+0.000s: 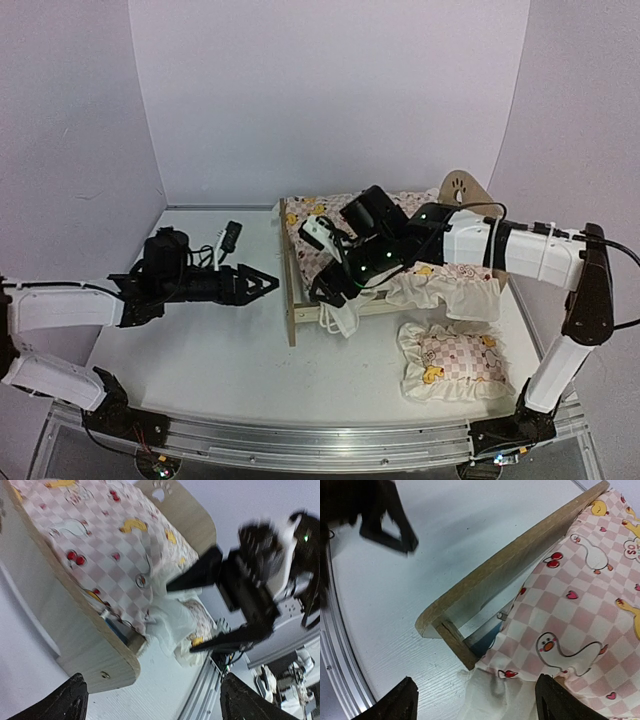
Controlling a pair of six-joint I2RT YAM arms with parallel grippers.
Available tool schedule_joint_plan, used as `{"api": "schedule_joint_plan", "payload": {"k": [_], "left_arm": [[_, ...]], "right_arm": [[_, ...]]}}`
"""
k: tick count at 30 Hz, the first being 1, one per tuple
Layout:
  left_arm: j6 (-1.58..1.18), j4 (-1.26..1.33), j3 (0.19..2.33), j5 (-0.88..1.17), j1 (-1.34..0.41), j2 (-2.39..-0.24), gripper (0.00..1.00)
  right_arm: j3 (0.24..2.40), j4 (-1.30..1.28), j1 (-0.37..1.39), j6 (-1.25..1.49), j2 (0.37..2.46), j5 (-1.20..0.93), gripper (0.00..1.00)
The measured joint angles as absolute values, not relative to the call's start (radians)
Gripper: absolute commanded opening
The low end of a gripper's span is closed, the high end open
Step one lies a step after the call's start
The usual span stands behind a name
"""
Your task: Set up the pet bed
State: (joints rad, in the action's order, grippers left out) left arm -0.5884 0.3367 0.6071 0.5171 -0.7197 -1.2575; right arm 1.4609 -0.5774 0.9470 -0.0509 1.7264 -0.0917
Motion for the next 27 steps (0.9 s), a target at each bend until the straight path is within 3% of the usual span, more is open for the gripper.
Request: {"api": "schedule_joint_plan", "payload": {"k": [4,8,12,19,23,27], "left_arm": [[-0.583,0.235,0.610,0.471,-0.577,-1.071,0.97],[-0.529,0.073,0.754,0.374,-0.468,-1.031,0.98],[-0.465,-0.019,0.876,0.300,-0.462,-1.028,0.98],[-0.437,-0.079,0.873,0.284,-0.462,-0.995,0.98],[-0.443,-0.087,0.840,0.294,-0.462,-0.975,0.98],[-0.450,-0.088,0.811,0.313,-0.462,-0.971,0.97]], "right_arm": [[1.388,-0.537,1.022,-0.056,1.725,0.013,0.84],[1.321,-0.518,1.115,-0.069,1.724,0.192,0.85],[1.319,-0.505,1.174,-0.086,1.740,0.350,0.87],[1.330,-0.488,1.203,-0.125,1.867,0.620,0.88],[1.330,-0.489,1.213,-0.144,1.934,0.753,0.73],[1.330,-0.485,1.214,-0.142,1.939,0.805,0.48]]}}
